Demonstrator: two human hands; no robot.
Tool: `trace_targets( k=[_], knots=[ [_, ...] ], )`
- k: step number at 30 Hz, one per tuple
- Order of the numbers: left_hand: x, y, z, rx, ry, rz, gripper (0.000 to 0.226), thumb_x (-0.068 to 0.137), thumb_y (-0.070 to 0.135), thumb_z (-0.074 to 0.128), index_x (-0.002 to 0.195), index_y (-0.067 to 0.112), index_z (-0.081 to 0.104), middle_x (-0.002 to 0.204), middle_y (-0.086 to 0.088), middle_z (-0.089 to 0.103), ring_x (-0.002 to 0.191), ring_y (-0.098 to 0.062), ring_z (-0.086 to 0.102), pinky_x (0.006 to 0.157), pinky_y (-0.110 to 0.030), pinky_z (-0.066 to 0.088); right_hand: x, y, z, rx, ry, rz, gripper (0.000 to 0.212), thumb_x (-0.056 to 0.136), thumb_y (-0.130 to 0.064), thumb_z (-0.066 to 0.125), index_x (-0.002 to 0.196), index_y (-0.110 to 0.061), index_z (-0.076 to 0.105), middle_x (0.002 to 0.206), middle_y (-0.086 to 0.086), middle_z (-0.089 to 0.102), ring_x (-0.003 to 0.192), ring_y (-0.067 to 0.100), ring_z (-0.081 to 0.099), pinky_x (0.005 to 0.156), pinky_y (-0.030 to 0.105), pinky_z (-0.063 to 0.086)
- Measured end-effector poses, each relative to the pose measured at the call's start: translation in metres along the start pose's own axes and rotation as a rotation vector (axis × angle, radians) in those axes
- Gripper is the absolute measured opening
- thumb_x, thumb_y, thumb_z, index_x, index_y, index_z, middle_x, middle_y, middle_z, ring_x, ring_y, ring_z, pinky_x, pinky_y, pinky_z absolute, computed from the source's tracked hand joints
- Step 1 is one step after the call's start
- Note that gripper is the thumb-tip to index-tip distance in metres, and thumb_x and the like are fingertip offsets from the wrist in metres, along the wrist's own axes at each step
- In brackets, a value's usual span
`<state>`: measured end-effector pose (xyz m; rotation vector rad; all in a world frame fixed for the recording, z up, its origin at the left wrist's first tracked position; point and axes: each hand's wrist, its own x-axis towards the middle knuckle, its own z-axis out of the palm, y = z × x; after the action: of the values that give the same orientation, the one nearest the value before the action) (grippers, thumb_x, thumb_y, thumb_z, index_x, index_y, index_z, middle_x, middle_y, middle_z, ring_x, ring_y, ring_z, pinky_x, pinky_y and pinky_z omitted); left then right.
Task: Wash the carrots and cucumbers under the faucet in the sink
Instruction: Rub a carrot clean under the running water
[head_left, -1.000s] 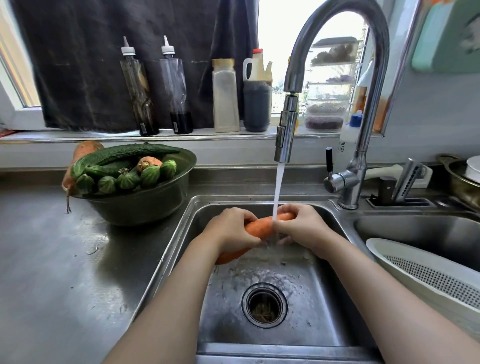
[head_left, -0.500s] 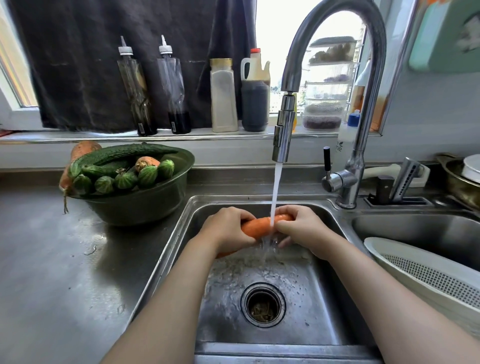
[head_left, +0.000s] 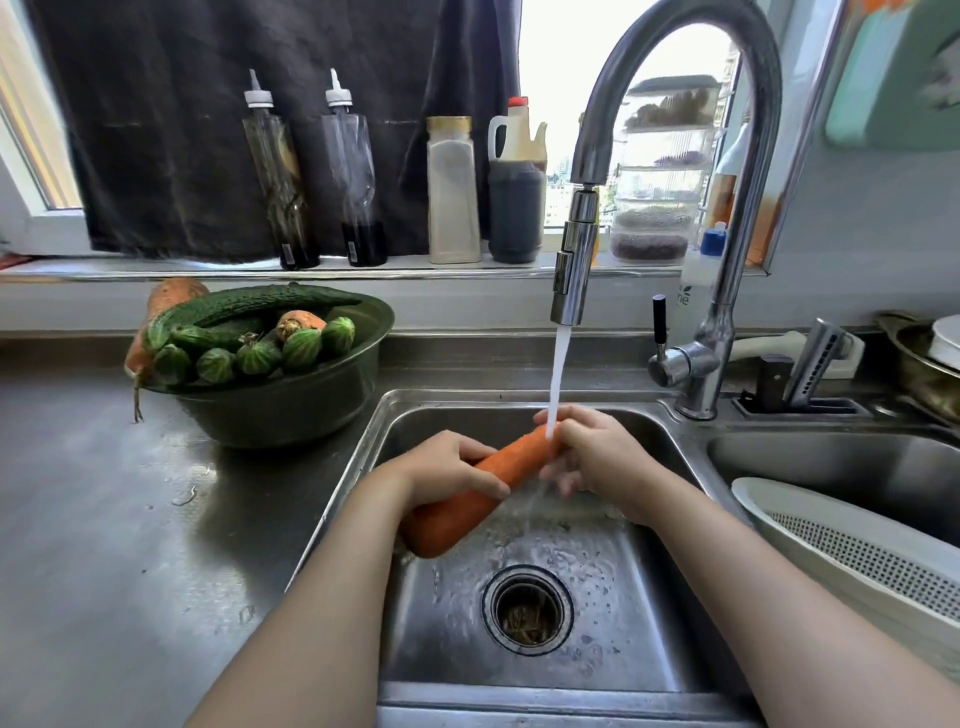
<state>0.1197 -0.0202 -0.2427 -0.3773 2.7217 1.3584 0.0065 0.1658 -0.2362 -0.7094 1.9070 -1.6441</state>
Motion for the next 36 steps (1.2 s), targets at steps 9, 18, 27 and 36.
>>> trace_targets(
  k=[9, 18, 27, 36],
  knots=[
    [0.0, 0.001, 0.0, -0.033, -0.015, -0.015, 0.027, 0.08, 0.029, 0.082, 0.106, 0.037, 0.08, 0.094, 0.0, 0.079, 0.091, -0.022, 0.076, 0.084, -0.039, 0.061, -0.004, -0.003, -0.004, 0.063, -0.023, 0.027, 0.027, 0.102, -0.002, 0.039, 0.108, -0.002, 0.066, 0.075, 0.019, 0.067, 0.053, 0.024, 0.064, 0.041, 0.027, 0.05],
    [0.003, 0.006, 0.008, -0.072, 0.005, 0.005, 0.022, 0.071, 0.039, 0.079, 0.091, 0.031, 0.08, 0.089, -0.005, 0.079, 0.087, -0.027, 0.076, 0.085, -0.046, 0.06, 0.007, 0.011, 0.004, -0.109, 0.136, -0.067, 0.02, 0.098, -0.027, 0.068, 0.103, -0.008, 0.07, 0.063, 0.01, 0.063, 0.042, 0.016, 0.051, 0.04, 0.026, 0.042],
    [-0.001, -0.006, 0.002, -0.433, -0.18, -0.118, 0.041, 0.081, 0.026, 0.072, 0.116, 0.004, 0.072, 0.115, -0.026, 0.071, 0.089, -0.031, 0.071, 0.081, -0.042, 0.056, 0.005, 0.007, -0.002, 0.436, -0.127, 0.048, 0.023, 0.103, 0.002, 0.051, 0.122, -0.006, 0.063, 0.105, 0.017, 0.073, 0.054, 0.016, 0.056, 0.045, 0.021, 0.046],
    [0.001, -0.015, -0.003, -0.617, -0.468, -0.22, 0.059, 0.083, 0.034, 0.067, 0.135, 0.007, 0.062, 0.118, -0.007, 0.069, 0.095, -0.025, 0.067, 0.086, -0.039, 0.054, 0.002, 0.007, 0.005, 0.215, -0.053, -0.021, 0.016, 0.1, -0.02, 0.062, 0.104, -0.005, 0.066, 0.089, 0.016, 0.074, 0.041, 0.016, 0.05, 0.034, 0.023, 0.038]
  ],
)
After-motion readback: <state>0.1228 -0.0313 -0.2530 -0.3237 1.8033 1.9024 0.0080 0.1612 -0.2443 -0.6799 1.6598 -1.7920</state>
